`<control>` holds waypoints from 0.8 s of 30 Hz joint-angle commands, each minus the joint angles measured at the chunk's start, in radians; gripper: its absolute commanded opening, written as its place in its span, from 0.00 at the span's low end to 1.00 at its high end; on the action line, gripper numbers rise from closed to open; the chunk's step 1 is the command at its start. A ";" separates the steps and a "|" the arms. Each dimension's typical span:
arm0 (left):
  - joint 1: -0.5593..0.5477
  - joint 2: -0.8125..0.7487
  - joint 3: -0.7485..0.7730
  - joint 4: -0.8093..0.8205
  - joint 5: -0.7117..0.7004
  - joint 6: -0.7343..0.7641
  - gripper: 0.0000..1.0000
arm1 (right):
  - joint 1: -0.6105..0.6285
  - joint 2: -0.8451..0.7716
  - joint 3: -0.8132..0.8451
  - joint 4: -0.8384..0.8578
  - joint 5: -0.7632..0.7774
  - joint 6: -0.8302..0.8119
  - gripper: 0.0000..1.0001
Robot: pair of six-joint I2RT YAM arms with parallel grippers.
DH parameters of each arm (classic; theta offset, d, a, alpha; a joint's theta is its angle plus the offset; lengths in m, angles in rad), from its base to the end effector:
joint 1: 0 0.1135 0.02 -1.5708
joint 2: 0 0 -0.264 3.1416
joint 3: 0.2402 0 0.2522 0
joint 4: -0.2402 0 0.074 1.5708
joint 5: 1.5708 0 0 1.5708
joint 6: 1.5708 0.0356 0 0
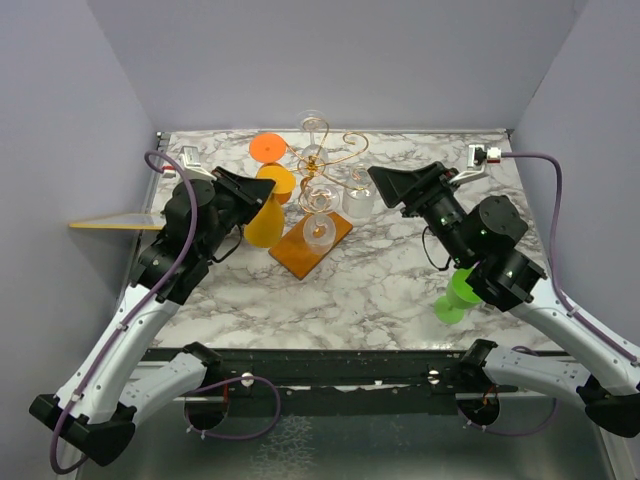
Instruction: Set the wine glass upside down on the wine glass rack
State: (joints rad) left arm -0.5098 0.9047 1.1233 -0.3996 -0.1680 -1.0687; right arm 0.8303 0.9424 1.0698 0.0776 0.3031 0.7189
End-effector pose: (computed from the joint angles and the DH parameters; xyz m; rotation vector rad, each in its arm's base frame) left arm 0.1690 -0.0877 0.4131 -0.6368 1.7471 -0.9876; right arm 0.1467 0.1448 0.4397 0.1894 1.4503 1.0791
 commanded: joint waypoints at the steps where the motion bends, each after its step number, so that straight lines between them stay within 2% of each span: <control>1: 0.007 -0.013 -0.016 0.002 0.022 0.012 0.24 | 0.002 -0.010 -0.013 -0.020 0.043 0.011 0.65; 5: 0.009 -0.021 -0.015 -0.006 0.023 0.013 0.38 | 0.003 -0.008 -0.004 -0.037 0.046 0.010 0.65; 11: 0.011 -0.032 0.014 -0.034 0.049 0.059 0.68 | 0.001 -0.010 0.002 -0.076 0.078 0.004 0.65; 18: 0.011 -0.030 0.046 -0.074 0.089 0.112 0.82 | 0.003 -0.032 0.004 -0.141 0.135 -0.021 0.65; 24: 0.011 -0.067 0.084 -0.188 -0.024 0.151 0.90 | 0.002 -0.070 0.012 -0.273 0.216 -0.099 0.66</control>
State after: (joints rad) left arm -0.5037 0.8715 1.1732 -0.4706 -0.1314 -0.9726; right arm 0.8303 0.9077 1.0668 -0.0731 0.4198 0.6849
